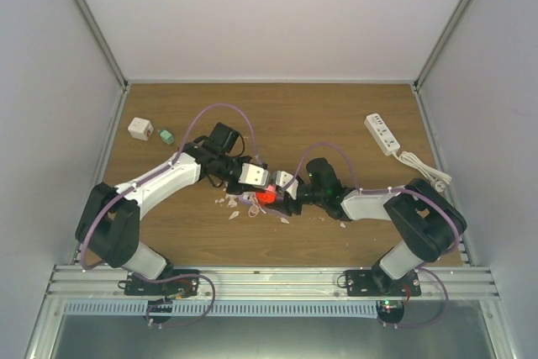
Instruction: Pull the plug off the socket
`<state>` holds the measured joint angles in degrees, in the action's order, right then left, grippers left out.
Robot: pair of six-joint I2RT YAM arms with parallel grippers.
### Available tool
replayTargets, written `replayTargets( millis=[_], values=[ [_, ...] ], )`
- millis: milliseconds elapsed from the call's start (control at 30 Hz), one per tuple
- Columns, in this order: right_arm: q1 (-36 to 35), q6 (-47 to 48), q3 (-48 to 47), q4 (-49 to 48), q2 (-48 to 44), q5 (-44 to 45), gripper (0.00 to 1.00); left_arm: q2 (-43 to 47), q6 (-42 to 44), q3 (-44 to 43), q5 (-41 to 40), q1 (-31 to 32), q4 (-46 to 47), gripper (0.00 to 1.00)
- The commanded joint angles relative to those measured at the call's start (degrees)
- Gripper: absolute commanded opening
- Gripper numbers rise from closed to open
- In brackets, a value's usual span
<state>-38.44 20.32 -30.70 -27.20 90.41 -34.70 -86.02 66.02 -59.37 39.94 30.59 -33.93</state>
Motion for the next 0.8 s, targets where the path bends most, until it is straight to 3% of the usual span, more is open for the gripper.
replayTargets(
  millis=[0, 300, 767],
  values=[
    [-0.39, 2.59, 0.51, -0.45, -1.29, -0.40, 0.52, -1.55, -0.77, -1.44, 0.96, -0.26, -0.38, 0.27],
    [0.10, 2.47, 0.81, -0.37, -0.29, -0.05, 0.46, -0.52, 1.07, -3.40, 4.80, -0.49, -2.27, 0.09],
    [1.57, 3.15, 1.23, -0.14, 1.29, -0.19, 0.41, 1.40, 2.98, -3.76, 8.59, -1.58, -3.45, 0.03]
  ],
)
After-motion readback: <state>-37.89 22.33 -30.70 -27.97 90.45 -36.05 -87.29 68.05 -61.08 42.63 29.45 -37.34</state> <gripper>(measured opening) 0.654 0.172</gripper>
